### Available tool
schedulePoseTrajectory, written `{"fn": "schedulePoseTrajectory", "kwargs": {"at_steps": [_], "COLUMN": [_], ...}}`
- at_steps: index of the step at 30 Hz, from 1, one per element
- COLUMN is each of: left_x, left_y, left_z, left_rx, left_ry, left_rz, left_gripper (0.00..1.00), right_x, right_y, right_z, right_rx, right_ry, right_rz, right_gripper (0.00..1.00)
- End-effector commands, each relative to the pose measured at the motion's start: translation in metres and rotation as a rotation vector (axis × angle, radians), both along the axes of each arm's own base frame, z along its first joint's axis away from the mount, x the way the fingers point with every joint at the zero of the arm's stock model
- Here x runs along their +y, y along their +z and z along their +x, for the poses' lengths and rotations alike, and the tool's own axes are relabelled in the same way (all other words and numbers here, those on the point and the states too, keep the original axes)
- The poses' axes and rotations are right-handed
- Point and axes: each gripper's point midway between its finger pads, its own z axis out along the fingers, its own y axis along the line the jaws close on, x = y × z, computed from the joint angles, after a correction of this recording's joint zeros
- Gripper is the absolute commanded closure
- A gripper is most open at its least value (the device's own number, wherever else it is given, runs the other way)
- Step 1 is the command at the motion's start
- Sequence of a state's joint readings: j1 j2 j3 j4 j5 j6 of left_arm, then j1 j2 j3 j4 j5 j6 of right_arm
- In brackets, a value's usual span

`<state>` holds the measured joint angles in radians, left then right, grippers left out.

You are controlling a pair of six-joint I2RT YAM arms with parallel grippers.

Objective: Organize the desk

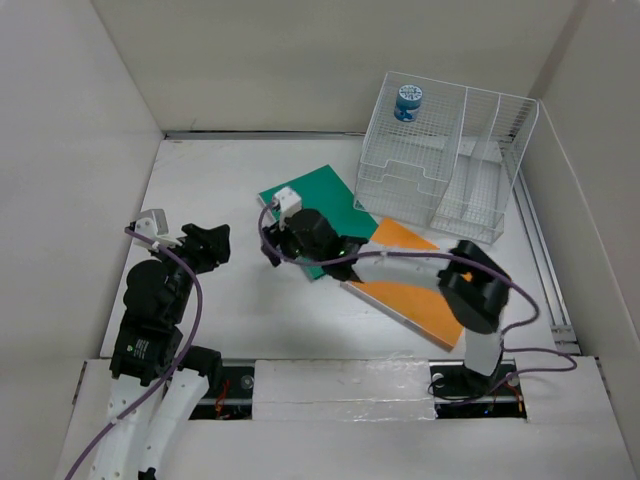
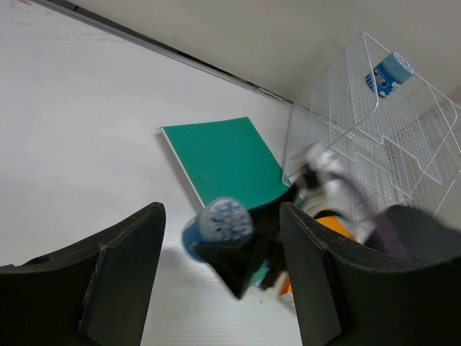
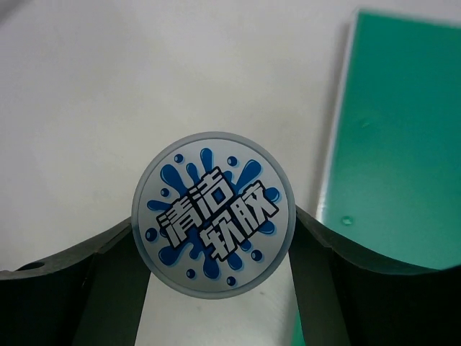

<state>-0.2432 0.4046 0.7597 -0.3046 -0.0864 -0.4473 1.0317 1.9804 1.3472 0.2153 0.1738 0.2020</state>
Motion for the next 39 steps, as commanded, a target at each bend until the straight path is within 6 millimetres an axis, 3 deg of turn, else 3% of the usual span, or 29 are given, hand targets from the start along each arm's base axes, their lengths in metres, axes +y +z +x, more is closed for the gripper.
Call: {"fn": "schedulePoseTrajectory", "kwargs": {"at_steps": [1, 4, 5, 7, 8, 10, 11, 12, 15, 20, 23, 27, 30, 32, 33, 36, 39], "left_x": [-0.006, -0.010, -0.011, -0.014, -0.015, -0.016, -0.016, -0.016, -0.016, -0.022, -0.023, -0.025, -0.026, -0.028, -0.029, -0.030, -0.031], "left_y": [0.019, 0.018, 0.017, 0.016, 0.016, 0.014, 0.013, 0.012, 0.010, 0.008, 0.006, 0.001, -0.003, -0.010, -0.012, -0.021, -0.026], "left_z": [-0.001, -0.001, -0.001, 0.000, 0.000, 0.002, 0.002, 0.003, 0.005, 0.005, 0.005, 0.008, 0.011, 0.014, 0.015, 0.020, 0.023], "left_rx": [-0.060, -0.059, -0.059, -0.059, -0.058, -0.049, -0.044, -0.040, -0.031, -0.023, -0.018, 0.002, 0.022, 0.050, 0.061, 0.101, 0.124], "left_ry": [-0.034, -0.058, -0.060, -0.075, -0.082, -0.086, -0.086, -0.087, -0.087, -0.116, -0.125, -0.132, -0.137, -0.140, -0.143, -0.142, -0.147], "left_rz": [-0.013, -0.009, -0.006, -0.007, -0.006, -0.002, 0.000, 0.001, 0.004, 0.010, 0.010, 0.017, 0.021, 0.028, 0.029, 0.038, 0.043], "left_gripper": [0.40, 0.39, 0.39, 0.38, 0.38, 0.37, 0.37, 0.37, 0.37, 0.36, 0.35, 0.35, 0.35, 0.35, 0.35, 0.35, 0.36], "right_x": [-0.067, -0.136, -0.173, -0.213, -0.245, -0.276, -0.288, -0.311, -0.340, -0.373, -0.385, -0.389, -0.388, -0.389, -0.385, -0.384, -0.386], "right_y": [0.187, 0.233, 0.252, 0.265, 0.278, 0.278, 0.266, 0.283, 0.282, 0.267, 0.246, 0.215, 0.206, 0.204, 0.206, 0.218, 0.239], "right_z": [0.049, 0.073, 0.097, 0.113, 0.129, 0.146, 0.160, 0.174, 0.201, 0.223, 0.231, 0.237, 0.239, 0.239, 0.238, 0.234, 0.227], "right_rx": [-0.248, -0.299, -0.331, -0.340, -0.373, -0.366, -0.339, -0.352, -0.329, -0.288, -0.254, -0.211, -0.204, -0.199, -0.203, -0.227, -0.258], "right_ry": [-0.173, -0.281, -0.361, -0.434, -0.508, -0.576, -0.606, -0.643, -0.688, -0.760, -0.779, -0.789, -0.789, -0.793, -0.788, -0.799, -0.800], "right_rz": [0.287, 0.272, 0.274, 0.237, 0.227, 0.183, 0.149, 0.165, 0.140, 0.084, 0.058, 0.033, 0.030, 0.029, 0.031, 0.037, 0.054], "right_gripper": [0.61, 0.61, 0.61, 0.61, 0.61, 0.61, 0.61, 0.61, 0.61, 0.62, 0.62, 0.62, 0.62, 0.50, 0.36, 0.10, 0.06]}}
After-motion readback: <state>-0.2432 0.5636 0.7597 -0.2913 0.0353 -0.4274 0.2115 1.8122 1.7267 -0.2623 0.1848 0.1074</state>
